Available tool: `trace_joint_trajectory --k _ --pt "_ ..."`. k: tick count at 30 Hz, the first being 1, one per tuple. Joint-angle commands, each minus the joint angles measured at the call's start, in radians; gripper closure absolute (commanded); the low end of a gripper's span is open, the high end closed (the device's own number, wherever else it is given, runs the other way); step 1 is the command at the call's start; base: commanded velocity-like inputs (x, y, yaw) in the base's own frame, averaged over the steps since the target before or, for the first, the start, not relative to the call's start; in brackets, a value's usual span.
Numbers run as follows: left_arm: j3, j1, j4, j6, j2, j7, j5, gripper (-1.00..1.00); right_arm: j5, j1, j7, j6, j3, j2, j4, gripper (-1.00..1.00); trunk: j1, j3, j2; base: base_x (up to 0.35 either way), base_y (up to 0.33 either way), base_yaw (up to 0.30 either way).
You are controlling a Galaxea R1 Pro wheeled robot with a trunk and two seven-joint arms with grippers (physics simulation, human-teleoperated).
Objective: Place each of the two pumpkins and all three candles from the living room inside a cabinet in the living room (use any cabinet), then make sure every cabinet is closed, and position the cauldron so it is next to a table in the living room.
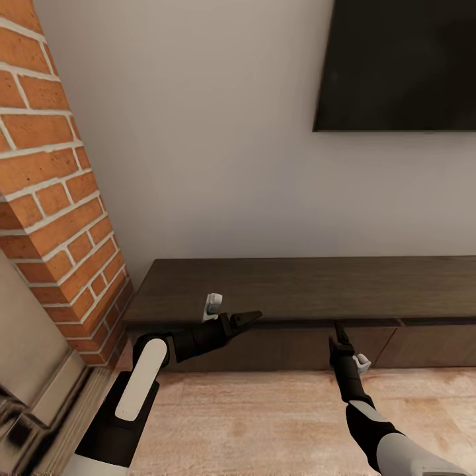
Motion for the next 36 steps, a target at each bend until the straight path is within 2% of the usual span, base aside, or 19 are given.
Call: trace_joint_trajectory --k 1,9,14,36 --pt "0.001 -0.001 0.000 0.003 0.000 -0.007 -0.006 -1.00 0.001 -0.001 0.002 -0.005 0.001 0.000 0.001 -1.00 0.000 -0.005 -0.001 0.000 0.000 0.000" --pt "-0.023 -0.001 0.001 0.003 0.000 -0.007 -0.006 -1.00 0.001 -0.001 0.001 -0.005 0.001 0.000 0.001 -1.00 0.004 -0.036 -0.003 0.000 0.000 0.000" --pt "-0.025 -0.001 0.001 0.003 0.000 -0.007 -0.006 -1.00 0.001 -0.001 0.001 -0.005 0.001 0.000 0.001 -1.00 0.006 -0.055 -0.004 0.000 0.000 0.000" --pt "-0.028 -0.001 0.001 0.003 0.000 -0.007 -0.007 -1.00 0.001 -0.001 0.002 -0.006 0.001 -0.001 0.001 -1.00 0.006 -0.055 -0.004 0.000 0.000 0.000"
